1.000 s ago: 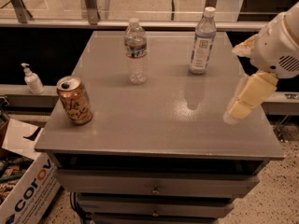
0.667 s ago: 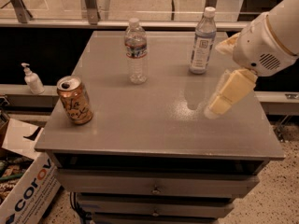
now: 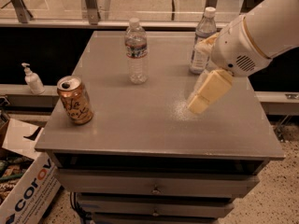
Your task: Knock water bottle over
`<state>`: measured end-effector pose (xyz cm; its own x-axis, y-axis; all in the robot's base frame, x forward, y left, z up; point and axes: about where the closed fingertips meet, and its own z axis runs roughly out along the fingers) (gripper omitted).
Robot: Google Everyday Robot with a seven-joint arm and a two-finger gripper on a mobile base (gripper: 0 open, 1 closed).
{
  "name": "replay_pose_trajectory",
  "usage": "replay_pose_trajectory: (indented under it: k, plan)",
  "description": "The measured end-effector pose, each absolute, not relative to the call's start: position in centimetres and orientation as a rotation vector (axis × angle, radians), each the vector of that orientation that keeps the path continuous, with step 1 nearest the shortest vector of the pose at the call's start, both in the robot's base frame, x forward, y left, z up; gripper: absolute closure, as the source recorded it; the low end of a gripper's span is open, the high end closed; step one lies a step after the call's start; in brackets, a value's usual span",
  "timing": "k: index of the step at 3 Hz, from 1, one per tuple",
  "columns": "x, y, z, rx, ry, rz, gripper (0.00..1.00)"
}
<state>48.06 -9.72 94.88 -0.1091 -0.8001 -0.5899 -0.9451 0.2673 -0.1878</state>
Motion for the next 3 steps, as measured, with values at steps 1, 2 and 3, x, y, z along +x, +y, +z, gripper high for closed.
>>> replay_pose_trajectory:
  k: [1,2,3]
  plan:
    - [48.0,-9.7,94.9,-1.571,1.944,0.323,0.0]
    - [48.4,-9.1,93.7,-1.495,1.925,0.396,0.0]
    - [49.4,-7.6,91.9,-1.389,1.885,0.463,0.0]
